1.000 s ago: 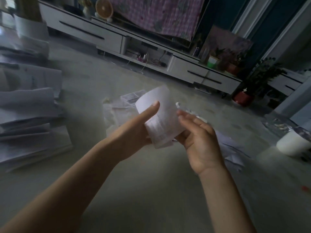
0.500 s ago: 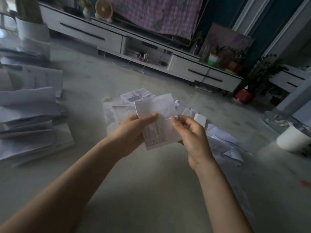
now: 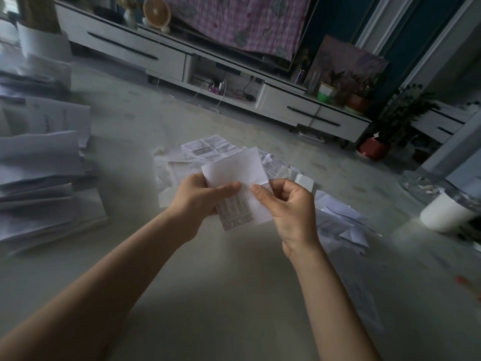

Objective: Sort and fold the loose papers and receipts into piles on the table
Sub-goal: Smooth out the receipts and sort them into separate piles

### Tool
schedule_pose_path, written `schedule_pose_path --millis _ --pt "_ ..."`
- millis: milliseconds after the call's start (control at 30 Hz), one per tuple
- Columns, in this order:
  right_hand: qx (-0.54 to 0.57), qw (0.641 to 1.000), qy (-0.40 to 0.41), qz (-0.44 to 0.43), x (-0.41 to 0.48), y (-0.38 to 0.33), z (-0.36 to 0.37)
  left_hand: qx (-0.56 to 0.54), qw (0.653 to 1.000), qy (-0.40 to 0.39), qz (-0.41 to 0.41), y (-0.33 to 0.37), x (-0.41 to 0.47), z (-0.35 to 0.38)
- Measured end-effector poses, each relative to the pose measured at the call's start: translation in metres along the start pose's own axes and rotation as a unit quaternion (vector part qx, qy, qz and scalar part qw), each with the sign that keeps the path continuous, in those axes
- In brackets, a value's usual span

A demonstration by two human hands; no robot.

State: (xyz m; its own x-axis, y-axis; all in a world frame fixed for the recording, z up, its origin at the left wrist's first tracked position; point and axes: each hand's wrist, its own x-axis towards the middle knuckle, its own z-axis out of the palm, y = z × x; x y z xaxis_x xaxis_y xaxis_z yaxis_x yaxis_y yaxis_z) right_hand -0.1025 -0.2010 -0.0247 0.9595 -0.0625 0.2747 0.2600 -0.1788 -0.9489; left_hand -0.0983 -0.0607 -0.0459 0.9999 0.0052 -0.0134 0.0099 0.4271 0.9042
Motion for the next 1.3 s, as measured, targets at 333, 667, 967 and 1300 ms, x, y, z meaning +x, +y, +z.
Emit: schedule_pose_path --millis 333,667,967,1300 --pt "0.042 0.997 0.042 0.052 0.003 0.003 0.001 -0.039 0.999 0.018 -0.008 0.002 -0.001 0.004" --pt "-0.117 0.991 -0.009 -0.068 0.011 -0.009 -0.019 0.256 0.965 -0.048 0.009 0.004 -0.006 0.003" --pt "-0.173 0.97 -0.16 -0.059 0.008 -0.005 -0.02 0.372 0.918 -0.14 -0.001 0.005 -0.011 0.009" --pt "-0.113 0.989 -0.088 -0.032 0.007 -0.003 -0.019 0.292 0.922 -0.23 -0.109 0.025 -0.005 -0.018"
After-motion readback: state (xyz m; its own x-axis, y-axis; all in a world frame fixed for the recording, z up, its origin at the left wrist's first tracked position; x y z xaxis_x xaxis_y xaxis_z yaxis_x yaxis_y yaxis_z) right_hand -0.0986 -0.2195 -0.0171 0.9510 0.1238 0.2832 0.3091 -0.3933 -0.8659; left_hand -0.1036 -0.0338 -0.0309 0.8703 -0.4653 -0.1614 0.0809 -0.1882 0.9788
